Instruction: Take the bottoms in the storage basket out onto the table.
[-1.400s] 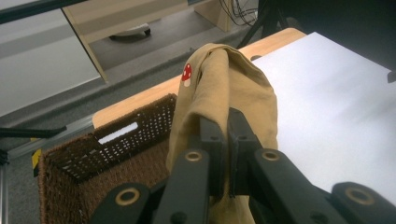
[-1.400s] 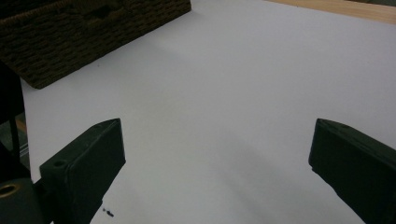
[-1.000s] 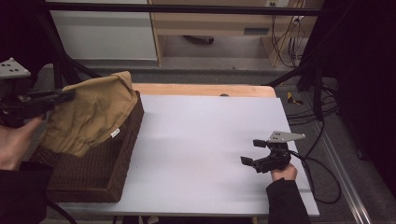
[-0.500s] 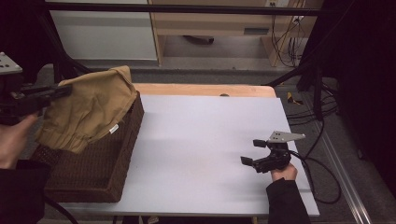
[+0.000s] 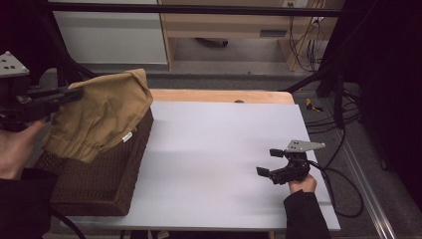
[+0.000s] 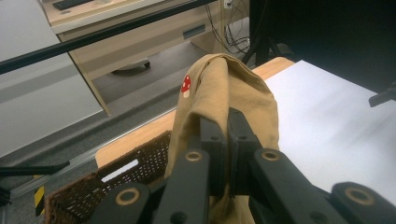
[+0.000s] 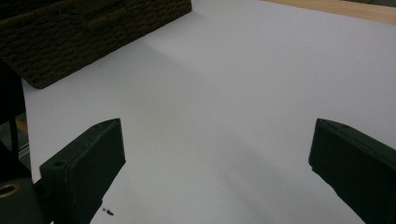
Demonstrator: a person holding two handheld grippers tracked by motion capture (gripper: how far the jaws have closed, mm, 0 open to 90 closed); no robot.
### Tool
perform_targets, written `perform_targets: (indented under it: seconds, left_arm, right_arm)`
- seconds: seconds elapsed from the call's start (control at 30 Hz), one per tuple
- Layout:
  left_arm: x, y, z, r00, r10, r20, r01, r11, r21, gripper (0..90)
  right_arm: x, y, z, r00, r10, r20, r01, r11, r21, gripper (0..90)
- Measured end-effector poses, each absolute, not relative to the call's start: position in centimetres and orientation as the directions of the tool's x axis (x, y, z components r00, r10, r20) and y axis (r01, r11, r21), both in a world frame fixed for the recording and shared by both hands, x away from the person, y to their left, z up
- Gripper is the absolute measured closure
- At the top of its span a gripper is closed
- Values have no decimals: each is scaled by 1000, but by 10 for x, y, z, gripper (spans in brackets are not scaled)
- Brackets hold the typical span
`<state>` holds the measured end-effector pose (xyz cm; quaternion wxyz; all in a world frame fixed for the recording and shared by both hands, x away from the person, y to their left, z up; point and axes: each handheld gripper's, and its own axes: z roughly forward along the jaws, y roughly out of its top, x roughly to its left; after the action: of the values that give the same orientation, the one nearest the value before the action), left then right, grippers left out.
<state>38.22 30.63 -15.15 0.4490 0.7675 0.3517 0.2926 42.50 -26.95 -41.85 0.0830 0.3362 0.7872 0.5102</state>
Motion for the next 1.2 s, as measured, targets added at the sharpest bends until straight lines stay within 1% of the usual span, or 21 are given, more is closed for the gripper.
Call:
perform_targets:
  seconds: [0.37, 1.2]
  left_arm:
    - [382, 290, -148, 610, 783, 119, 267, -345, 900, 871]
    - [392, 229, -152, 706, 697, 128, 228, -395, 890, 871]
  right_arm:
    - [425, -270, -419, -760, 614, 212, 444, 254, 859, 43]
    - [425, -269, -419, -762, 612, 211, 443, 255, 860, 42]
